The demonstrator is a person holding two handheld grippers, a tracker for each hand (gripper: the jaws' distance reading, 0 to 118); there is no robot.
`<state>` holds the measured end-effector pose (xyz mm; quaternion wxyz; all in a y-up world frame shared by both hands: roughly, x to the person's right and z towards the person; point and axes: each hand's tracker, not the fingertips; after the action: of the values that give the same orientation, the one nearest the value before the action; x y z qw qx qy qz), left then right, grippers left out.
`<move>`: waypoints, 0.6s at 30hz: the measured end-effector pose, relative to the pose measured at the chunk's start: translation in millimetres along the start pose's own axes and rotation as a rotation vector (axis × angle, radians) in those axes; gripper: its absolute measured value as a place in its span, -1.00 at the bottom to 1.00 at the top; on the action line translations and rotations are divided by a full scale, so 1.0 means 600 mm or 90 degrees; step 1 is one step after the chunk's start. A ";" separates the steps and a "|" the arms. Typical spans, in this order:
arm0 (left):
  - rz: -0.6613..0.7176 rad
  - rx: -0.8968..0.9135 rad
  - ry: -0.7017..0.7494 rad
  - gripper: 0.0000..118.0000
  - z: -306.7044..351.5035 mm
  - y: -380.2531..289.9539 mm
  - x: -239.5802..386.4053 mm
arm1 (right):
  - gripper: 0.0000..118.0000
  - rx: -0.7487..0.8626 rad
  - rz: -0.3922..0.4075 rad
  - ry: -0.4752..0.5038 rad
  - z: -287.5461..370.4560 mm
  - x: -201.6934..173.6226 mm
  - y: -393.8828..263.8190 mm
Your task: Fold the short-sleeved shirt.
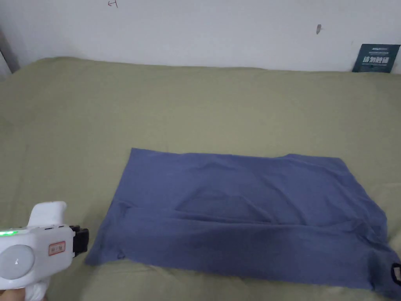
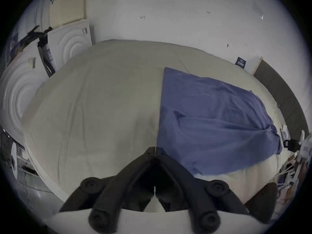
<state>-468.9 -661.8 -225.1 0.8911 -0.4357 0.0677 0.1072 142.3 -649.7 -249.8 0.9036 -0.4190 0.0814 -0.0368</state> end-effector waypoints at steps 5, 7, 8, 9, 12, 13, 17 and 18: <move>-0.018 -0.039 0.001 0.92 -0.042 -0.005 0.008 | -1.00 -0.012 -0.002 0.001 0.003 -0.002 -0.023; -0.029 -0.042 0.008 0.92 -0.064 -0.006 0.015 | -1.00 -0.015 -0.006 -0.001 0.003 -0.002 -0.023; -0.032 -0.053 0.012 0.92 -0.079 -0.005 0.017 | -1.00 -0.006 0.001 -0.016 0.002 0.000 -0.024; -0.035 -0.056 0.025 0.92 -0.093 -0.006 0.019 | -1.00 -0.007 -0.003 -0.015 -0.003 0.007 -0.023; -0.037 -0.074 0.038 0.88 -0.118 -0.006 0.025 | -1.00 -0.011 -0.024 -0.009 -0.011 0.016 -0.022; -0.038 -0.076 0.039 0.83 -0.118 -0.005 0.024 | -1.00 -0.012 -0.020 -0.009 -0.014 0.013 -0.017; -0.048 -0.031 0.034 -0.86 -0.095 -0.005 0.037 | -0.65 -0.017 -0.004 -0.011 -0.023 0.013 -0.009; -0.048 -0.038 0.031 -0.86 -0.095 -0.003 0.037 | -0.03 -0.025 -0.005 -0.007 -0.030 0.015 -0.005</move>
<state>-448.4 -704.7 -263.3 0.8794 -0.4664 0.0698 0.0652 147.8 -666.2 -260.0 0.8955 -0.4372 0.0756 -0.0365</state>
